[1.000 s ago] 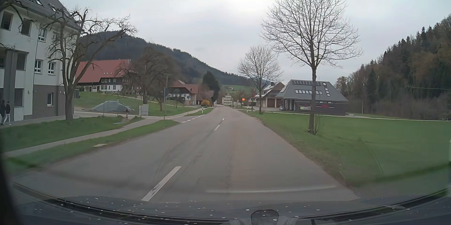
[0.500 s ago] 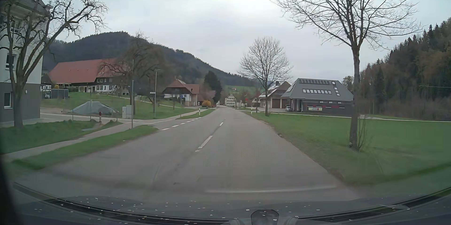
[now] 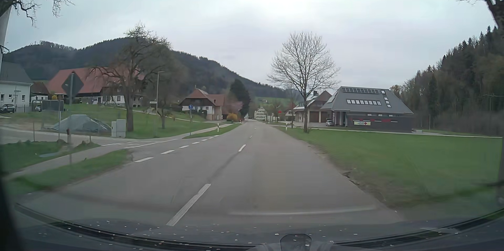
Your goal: Follow the waypoints while adhering to traffic rules and regulations
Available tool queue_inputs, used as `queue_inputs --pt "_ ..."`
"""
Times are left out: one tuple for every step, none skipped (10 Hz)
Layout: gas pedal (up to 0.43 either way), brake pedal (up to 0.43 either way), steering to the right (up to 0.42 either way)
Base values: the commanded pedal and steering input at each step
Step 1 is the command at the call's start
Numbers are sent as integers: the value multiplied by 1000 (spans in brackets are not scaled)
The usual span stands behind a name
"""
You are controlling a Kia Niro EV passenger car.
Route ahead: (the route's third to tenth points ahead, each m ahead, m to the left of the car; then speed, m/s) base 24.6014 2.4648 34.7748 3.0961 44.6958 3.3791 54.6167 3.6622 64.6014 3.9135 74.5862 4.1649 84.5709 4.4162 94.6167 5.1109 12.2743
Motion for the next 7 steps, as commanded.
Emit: queue_inputs --pt "0 61 -8" --pt "0 0 -8" --pt "0 0 -8" --pt "0 0 -7" --pt "0 0 -6" --pt "0 0 -6" --pt "0 0 -4"
